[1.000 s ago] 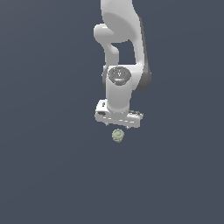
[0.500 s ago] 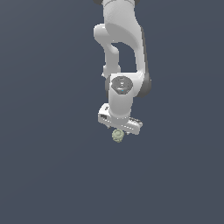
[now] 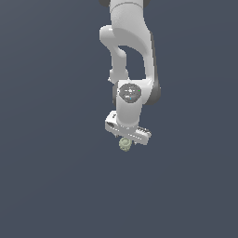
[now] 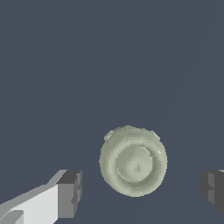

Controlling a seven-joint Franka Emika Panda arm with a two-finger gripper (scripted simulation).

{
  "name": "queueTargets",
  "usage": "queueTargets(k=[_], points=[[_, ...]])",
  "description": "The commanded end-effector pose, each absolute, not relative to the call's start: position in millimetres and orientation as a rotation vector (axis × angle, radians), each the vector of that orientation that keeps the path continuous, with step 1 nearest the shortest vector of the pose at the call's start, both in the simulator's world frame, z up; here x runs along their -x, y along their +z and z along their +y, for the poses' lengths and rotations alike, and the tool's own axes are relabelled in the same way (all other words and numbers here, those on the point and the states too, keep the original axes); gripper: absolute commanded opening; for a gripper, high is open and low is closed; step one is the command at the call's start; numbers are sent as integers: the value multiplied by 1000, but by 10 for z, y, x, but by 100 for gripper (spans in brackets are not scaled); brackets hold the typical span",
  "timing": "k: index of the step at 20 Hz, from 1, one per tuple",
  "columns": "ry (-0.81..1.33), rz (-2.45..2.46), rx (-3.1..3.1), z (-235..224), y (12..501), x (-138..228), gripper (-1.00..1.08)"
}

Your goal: Pick up the object and move it to a goal position.

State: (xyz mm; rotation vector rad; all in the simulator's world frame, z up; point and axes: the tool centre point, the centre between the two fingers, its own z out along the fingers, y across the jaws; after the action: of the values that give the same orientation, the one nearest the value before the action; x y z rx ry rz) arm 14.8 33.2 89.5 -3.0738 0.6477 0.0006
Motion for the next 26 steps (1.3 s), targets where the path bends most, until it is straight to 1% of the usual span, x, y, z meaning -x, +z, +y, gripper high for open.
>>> queueTargets(k=[1,10,15,16,26], points=[[1,648,3074,333,865,-147,100],[0,653,3073,332,461,-136,100],[0,654,3073,333,395,-148,100],[0,654,3073,333,395,-148,-100],[-1,654,3072,333,401,-151,-100]])
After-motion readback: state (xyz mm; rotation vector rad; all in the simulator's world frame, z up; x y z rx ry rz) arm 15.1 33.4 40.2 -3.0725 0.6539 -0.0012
